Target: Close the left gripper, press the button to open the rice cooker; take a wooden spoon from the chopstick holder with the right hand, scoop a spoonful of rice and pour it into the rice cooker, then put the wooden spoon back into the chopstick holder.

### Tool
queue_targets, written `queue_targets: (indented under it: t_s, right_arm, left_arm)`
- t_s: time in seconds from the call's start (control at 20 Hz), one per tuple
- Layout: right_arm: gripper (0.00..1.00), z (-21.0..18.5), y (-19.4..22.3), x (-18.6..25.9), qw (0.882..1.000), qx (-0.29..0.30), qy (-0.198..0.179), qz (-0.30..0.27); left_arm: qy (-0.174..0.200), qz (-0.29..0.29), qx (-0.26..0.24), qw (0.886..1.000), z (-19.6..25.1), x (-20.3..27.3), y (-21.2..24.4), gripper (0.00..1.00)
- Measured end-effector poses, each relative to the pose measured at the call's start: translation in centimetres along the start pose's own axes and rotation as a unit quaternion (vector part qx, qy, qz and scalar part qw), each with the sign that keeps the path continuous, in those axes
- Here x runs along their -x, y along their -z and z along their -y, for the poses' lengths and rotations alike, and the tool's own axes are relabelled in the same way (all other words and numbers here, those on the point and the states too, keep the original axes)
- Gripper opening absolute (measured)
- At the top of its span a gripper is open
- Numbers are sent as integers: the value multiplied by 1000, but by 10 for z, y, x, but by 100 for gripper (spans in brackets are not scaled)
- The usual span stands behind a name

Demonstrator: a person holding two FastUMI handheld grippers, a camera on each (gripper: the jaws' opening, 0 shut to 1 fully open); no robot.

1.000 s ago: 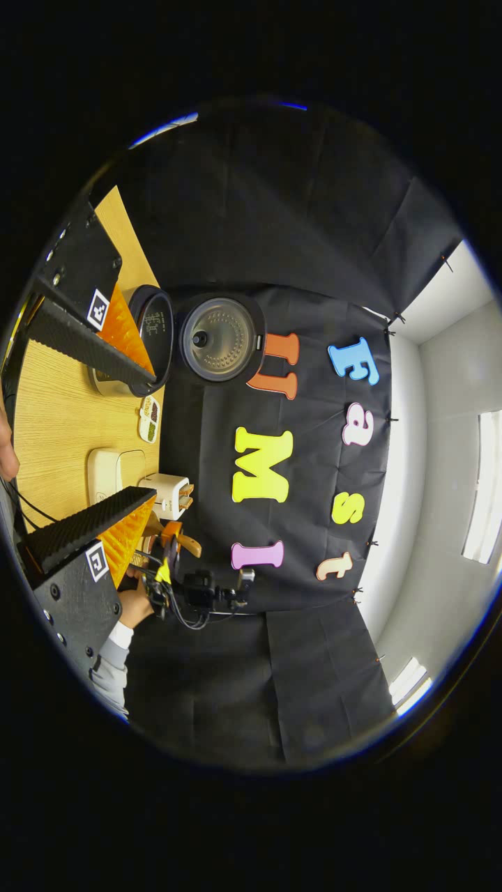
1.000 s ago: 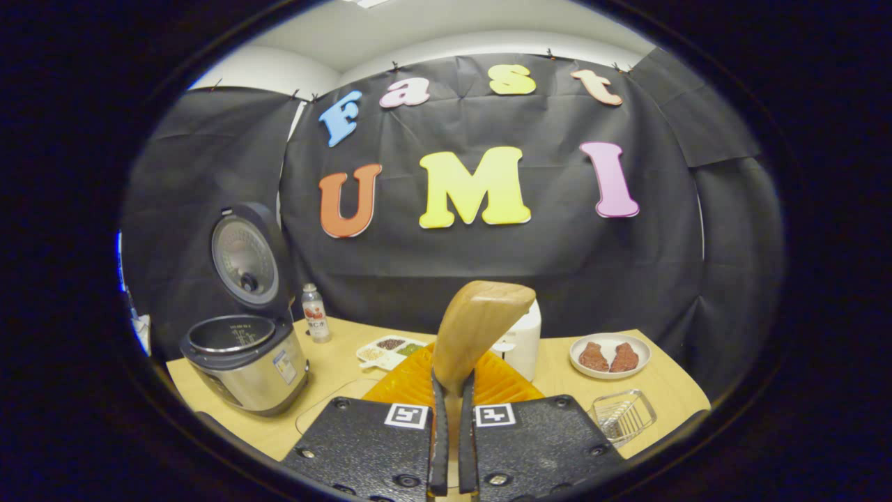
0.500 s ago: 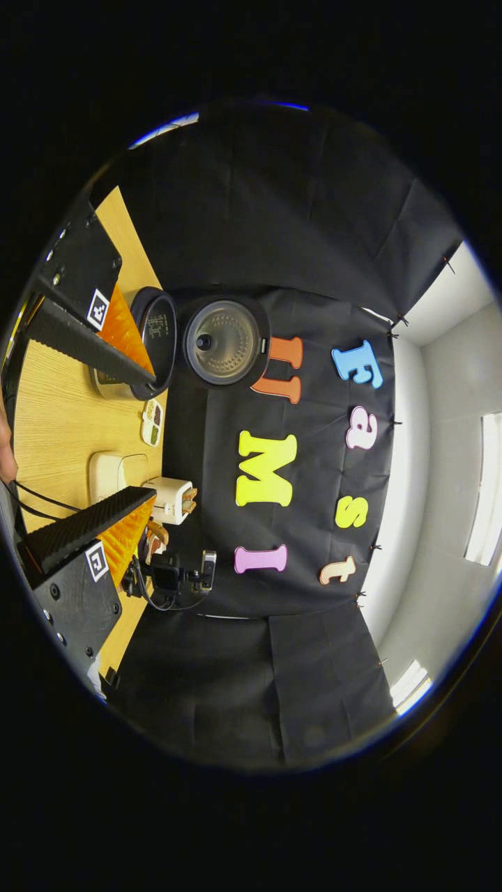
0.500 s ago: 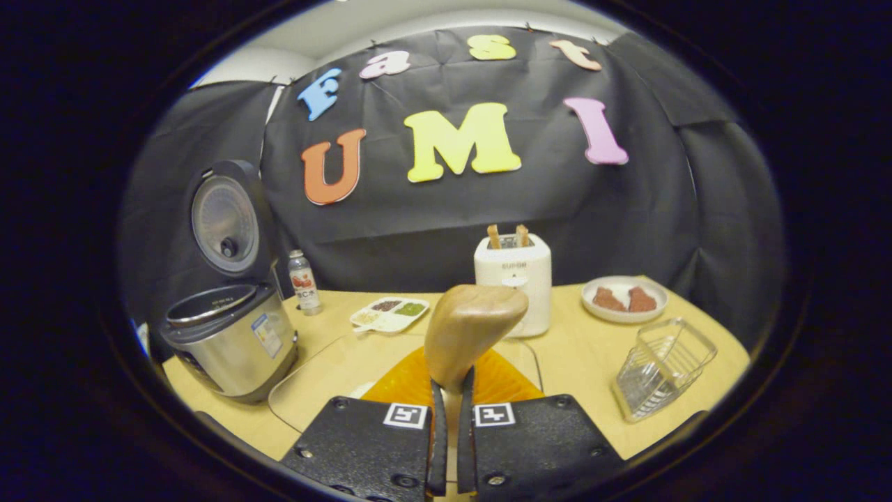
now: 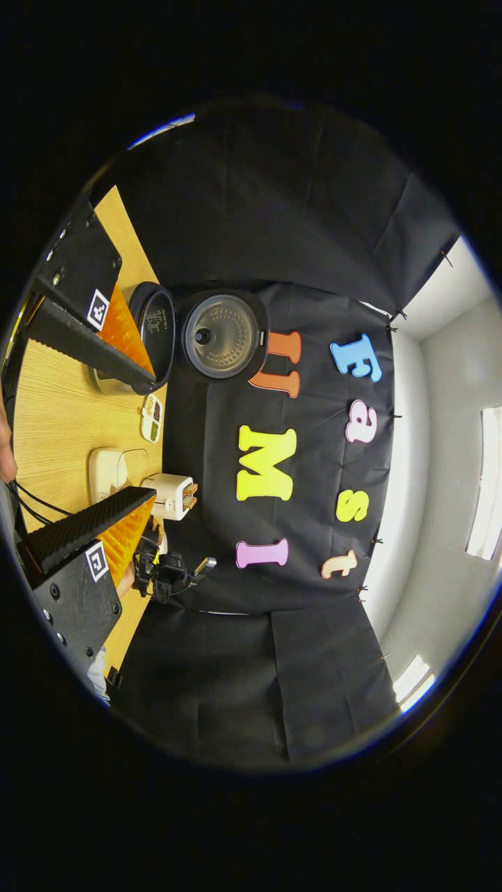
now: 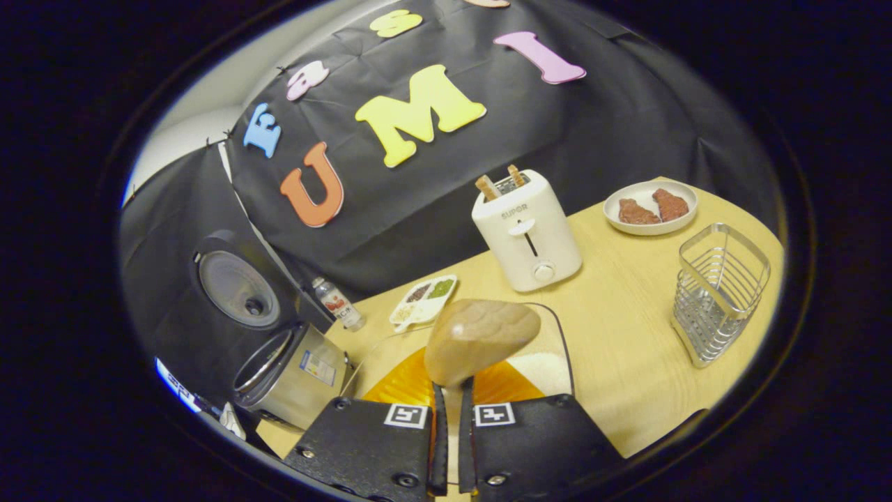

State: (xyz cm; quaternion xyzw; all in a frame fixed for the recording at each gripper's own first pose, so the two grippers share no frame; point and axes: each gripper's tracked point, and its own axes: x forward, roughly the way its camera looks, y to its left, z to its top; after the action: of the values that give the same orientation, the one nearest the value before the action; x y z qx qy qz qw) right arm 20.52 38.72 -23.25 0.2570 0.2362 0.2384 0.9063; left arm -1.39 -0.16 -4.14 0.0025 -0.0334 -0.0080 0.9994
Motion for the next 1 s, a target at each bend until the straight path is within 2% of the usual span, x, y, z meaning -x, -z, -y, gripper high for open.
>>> queue_targets:
  t_s: [0.15,0.55,1.0]
  right_arm:
    - [11,6,-11,4,1000,-5,10,25]
    - [11,10,-57,48,993,-49,-3,104]
    - [11,27,-51,51,989,-112,-5,95]
  left_arm:
    - [-51,8,-25,998,-22,2,-5,94]
    - [-51,-16,-28,998,-18,-7,10,94]
    - [-37,-13,-31,999,-11,-7,8,94]
